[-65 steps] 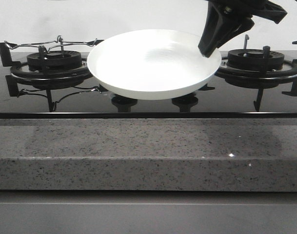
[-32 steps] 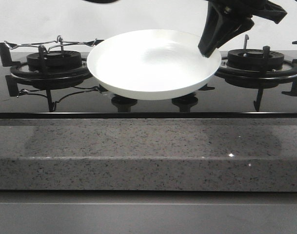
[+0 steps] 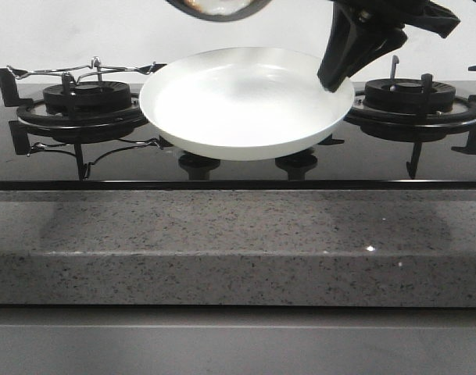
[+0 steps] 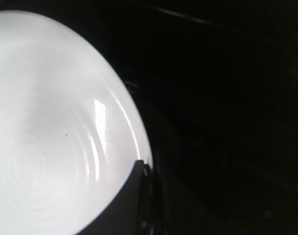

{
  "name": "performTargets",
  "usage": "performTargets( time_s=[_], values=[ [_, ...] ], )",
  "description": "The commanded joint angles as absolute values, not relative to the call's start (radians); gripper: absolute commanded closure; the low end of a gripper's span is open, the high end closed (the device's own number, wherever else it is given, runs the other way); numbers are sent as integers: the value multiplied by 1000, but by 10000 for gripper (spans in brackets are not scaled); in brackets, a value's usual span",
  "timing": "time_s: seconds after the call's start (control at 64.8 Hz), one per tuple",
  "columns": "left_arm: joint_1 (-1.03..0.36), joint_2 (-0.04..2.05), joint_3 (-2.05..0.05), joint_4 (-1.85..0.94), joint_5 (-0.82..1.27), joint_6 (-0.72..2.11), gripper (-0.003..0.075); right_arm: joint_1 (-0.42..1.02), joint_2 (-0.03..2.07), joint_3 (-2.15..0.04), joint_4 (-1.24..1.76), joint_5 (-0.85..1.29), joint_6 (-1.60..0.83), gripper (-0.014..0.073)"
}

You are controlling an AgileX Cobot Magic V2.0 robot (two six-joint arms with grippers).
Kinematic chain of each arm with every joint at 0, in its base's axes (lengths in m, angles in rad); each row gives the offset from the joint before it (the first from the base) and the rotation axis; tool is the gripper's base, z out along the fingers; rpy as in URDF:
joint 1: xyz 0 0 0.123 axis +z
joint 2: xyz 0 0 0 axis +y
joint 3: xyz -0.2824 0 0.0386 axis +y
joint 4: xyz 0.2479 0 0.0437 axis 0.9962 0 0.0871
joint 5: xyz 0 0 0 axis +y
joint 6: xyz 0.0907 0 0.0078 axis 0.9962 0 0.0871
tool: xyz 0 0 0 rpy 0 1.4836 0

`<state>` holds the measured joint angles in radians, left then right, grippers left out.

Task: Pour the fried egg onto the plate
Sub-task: 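Tip the pan over the held plate to slide the egg out, then carry the empty pan back down onto its burner with the left gripper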

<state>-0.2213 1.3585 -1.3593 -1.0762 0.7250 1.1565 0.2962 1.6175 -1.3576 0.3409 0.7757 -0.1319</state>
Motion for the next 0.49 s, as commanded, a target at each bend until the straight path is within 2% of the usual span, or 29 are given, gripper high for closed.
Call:
performTargets(
  time_s=[0.0,0.247,0.479],
  values=[
    [-239,1315,-1393,-1114,646,1226,739,296,1575,-1381,366,728,-136,662],
    [-239,1315,-1393,-1114,659,1378,739,296,1575,-1381,366,728,-136,662],
    [-239,1315,-1393,-1116,666,1378,739,296,1575,-1381,366,728,-136,662]
  ],
)
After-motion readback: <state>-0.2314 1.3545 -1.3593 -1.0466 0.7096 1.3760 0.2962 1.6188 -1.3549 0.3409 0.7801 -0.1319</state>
